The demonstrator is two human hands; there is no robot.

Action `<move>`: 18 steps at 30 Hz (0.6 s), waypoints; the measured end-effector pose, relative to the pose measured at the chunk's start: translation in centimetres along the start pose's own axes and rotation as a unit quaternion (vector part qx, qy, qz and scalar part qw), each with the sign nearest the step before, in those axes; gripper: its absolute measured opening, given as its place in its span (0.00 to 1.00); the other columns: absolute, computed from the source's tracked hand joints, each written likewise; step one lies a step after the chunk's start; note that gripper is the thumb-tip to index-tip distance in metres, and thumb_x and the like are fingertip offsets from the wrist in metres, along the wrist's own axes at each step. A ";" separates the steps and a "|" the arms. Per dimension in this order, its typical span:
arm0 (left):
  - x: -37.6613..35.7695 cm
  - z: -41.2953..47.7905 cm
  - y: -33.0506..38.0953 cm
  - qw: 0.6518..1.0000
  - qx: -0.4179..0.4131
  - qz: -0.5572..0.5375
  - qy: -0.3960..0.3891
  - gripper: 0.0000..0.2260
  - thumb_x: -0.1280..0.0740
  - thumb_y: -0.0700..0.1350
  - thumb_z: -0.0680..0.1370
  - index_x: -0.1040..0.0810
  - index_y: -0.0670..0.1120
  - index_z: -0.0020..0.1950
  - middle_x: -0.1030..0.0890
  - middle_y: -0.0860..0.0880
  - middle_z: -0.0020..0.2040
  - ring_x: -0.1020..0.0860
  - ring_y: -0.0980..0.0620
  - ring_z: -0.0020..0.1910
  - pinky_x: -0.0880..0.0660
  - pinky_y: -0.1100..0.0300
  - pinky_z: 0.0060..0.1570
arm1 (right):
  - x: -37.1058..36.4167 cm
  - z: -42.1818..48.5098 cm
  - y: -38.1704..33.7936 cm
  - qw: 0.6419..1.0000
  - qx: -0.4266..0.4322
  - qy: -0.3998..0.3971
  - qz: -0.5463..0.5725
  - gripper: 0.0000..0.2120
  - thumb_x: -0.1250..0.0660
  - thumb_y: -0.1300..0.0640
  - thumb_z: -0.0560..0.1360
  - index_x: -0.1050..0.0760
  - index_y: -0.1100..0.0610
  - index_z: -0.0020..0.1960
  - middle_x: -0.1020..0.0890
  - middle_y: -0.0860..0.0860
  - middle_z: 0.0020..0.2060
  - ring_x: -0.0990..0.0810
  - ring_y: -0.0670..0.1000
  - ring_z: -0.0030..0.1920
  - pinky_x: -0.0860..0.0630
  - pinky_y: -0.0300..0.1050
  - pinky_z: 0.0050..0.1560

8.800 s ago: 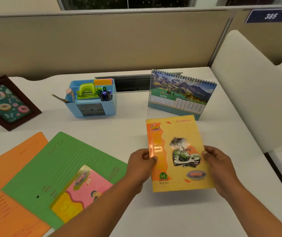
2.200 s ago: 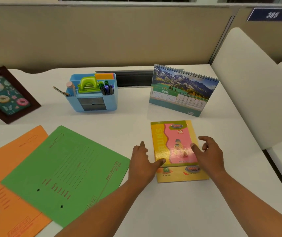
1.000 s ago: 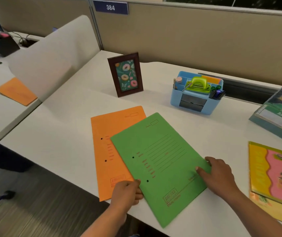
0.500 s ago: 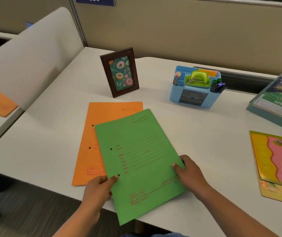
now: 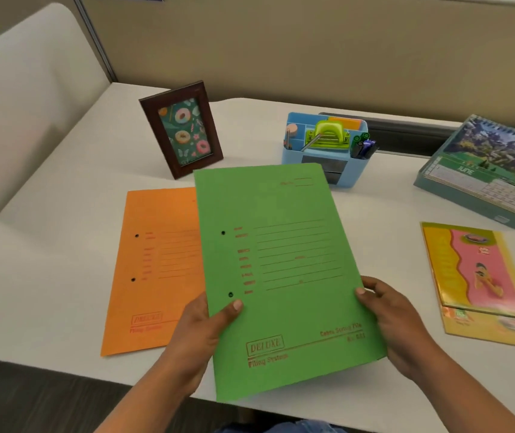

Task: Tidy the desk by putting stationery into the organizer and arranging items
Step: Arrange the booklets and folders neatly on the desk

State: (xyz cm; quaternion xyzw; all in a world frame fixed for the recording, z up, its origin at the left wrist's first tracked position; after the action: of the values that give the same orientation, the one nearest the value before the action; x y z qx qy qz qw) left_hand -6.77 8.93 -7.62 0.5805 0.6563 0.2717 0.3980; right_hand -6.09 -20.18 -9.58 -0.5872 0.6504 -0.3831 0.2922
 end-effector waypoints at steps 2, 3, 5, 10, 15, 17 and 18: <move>-1.6 1.3 0.0 0.999 -0.005 0.038 -0.004 0.12 0.33 0.38 0.78 0.22 0.45 0.60 0.16 0.47 0.54 0.17 0.46 0.53 0.19 0.51 0.50 | 2.6 0.1 0.2 0.999 0.005 0.031 0.006 0.09 0.40 0.62 0.81 0.23 0.56 0.57 0.15 0.55 0.49 0.17 0.58 0.49 0.22 0.55 0.51; -2.1 1.9 -0.2 0.998 -0.004 0.059 0.004 0.11 0.32 0.38 0.77 0.22 0.44 0.59 0.15 0.48 0.53 0.16 0.47 0.51 0.19 0.53 0.48 | 3.7 0.2 0.5 0.999 0.005 0.042 0.004 0.09 0.39 0.63 0.80 0.23 0.57 0.56 0.15 0.55 0.49 0.17 0.57 0.49 0.22 0.54 0.51; -2.8 3.3 -1.1 0.994 0.002 0.106 0.023 0.11 0.30 0.37 0.76 0.22 0.44 0.57 0.15 0.48 0.51 0.16 0.49 0.48 0.18 0.53 0.46 | 5.4 0.4 1.1 0.998 0.002 0.059 -0.006 0.08 0.39 0.64 0.80 0.23 0.58 0.56 0.14 0.55 0.48 0.17 0.56 0.49 0.23 0.52 0.49; -3.2 6.0 -2.9 0.971 0.000 0.229 0.076 0.14 0.23 0.39 0.70 0.22 0.47 0.52 0.15 0.51 0.48 0.16 0.52 0.45 0.18 0.50 0.47 | 7.5 1.3 2.9 0.995 -0.009 0.085 -0.050 0.06 0.37 0.66 0.79 0.23 0.61 0.52 0.15 0.55 0.46 0.17 0.55 0.46 0.24 0.46 0.43; -4.0 7.0 -2.6 0.940 -0.017 0.325 0.103 0.15 0.21 0.41 0.67 0.23 0.49 0.49 0.17 0.55 0.44 0.19 0.58 0.42 0.20 0.58 0.43 | 8.7 1.6 4.1 0.990 -0.014 0.108 -0.095 0.05 0.36 0.67 0.78 0.23 0.60 0.50 0.15 0.56 0.44 0.16 0.55 0.45 0.22 0.48 0.43; -4.1 7.1 -2.3 0.926 -0.026 0.358 0.116 0.16 0.21 0.42 0.66 0.24 0.50 0.48 0.20 0.58 0.41 0.21 0.62 0.39 0.24 0.64 0.37 | 8.8 1.7 4.3 0.986 -0.013 0.112 -0.123 0.05 0.35 0.66 0.78 0.23 0.59 0.49 0.15 0.55 0.43 0.16 0.55 0.44 0.23 0.47 0.42; -4.1 7.2 -2.2 0.921 -0.028 0.370 0.121 0.16 0.21 0.43 0.66 0.25 0.50 0.47 0.21 0.59 0.40 0.23 0.64 0.38 0.27 0.66 0.34 | 8.7 1.7 4.3 0.983 -0.010 0.114 -0.141 0.05 0.35 0.66 0.78 0.22 0.58 0.49 0.15 0.54 0.42 0.16 0.54 0.44 0.23 0.47 0.42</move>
State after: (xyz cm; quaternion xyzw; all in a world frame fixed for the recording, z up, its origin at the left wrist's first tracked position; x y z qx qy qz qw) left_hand -1.92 3.76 -12.39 0.7331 0.4299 0.4863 0.2029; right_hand -8.18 -28.97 -13.47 -0.6284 0.5936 -0.4789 0.1532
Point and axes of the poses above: each hand's wrist, its own z-axis towards the middle knuckle, its own x-axis out of the back of the hand, y = z × x, the point moved 10 cm from there along z, towards the middle knuckle
